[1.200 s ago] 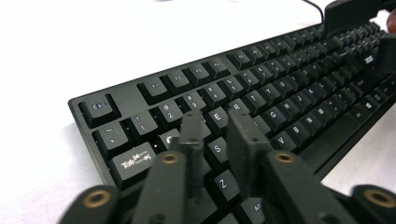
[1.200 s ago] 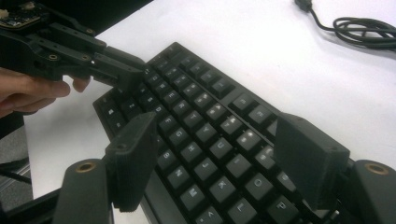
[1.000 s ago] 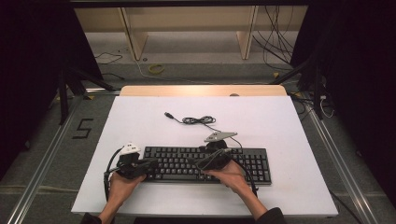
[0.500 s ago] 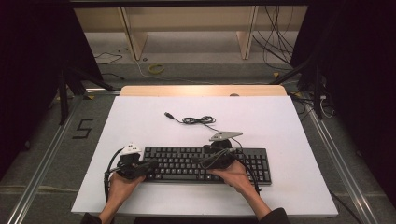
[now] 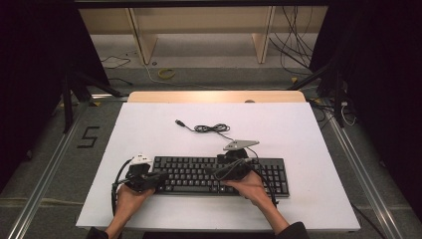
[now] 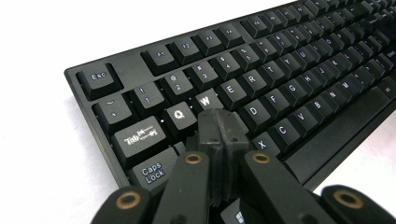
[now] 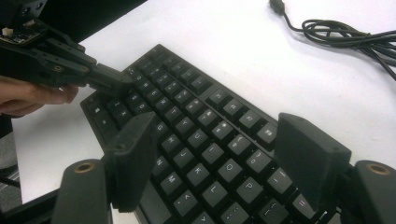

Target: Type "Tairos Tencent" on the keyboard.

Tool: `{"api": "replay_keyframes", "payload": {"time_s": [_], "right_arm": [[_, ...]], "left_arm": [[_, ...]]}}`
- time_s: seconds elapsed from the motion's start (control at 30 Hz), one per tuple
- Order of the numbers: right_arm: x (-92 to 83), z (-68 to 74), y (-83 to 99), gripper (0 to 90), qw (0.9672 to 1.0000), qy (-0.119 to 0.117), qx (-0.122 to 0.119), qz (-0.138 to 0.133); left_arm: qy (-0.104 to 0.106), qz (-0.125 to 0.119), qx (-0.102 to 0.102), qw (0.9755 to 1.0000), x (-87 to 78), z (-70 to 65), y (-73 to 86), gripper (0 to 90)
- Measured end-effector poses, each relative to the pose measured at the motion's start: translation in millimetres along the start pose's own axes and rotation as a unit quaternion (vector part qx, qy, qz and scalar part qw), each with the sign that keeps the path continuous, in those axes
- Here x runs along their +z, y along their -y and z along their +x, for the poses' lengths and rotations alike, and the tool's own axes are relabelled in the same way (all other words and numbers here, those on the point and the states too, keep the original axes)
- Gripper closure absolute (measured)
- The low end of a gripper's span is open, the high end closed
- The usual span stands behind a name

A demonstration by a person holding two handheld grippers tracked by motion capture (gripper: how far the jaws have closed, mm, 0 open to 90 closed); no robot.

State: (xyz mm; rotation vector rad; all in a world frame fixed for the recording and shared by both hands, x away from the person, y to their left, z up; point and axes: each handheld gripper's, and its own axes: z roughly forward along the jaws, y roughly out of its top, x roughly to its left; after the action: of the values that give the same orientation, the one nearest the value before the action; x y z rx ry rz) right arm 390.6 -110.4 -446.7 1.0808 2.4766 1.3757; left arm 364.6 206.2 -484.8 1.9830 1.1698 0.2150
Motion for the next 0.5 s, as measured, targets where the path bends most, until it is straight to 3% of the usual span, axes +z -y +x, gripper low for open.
{"api": "replay_keyframes", "payload": {"time_s": [0.1,0.17,0.5], "right_arm": [[0.3,0.3,-0.1,31.4,1.0000,0.001,-0.002,0.000],[0.4,0.5,-0.2,32.1,1.0000,0.001,-0.002,-0.002],[3.6,0.9,0.4,40.9,1.0000,0.003,-0.006,-0.001]], "left_arm": [[0.000,-0.006,0.003,1.0000,-0.4,-0.2,0.3,89.0],[0.003,-0.012,-0.001,0.9999,-1.0,-0.9,-0.2,79.9],[0.024,-0.051,-0.002,0.9984,-8.6,-7.8,-4.2,62.3]]}}
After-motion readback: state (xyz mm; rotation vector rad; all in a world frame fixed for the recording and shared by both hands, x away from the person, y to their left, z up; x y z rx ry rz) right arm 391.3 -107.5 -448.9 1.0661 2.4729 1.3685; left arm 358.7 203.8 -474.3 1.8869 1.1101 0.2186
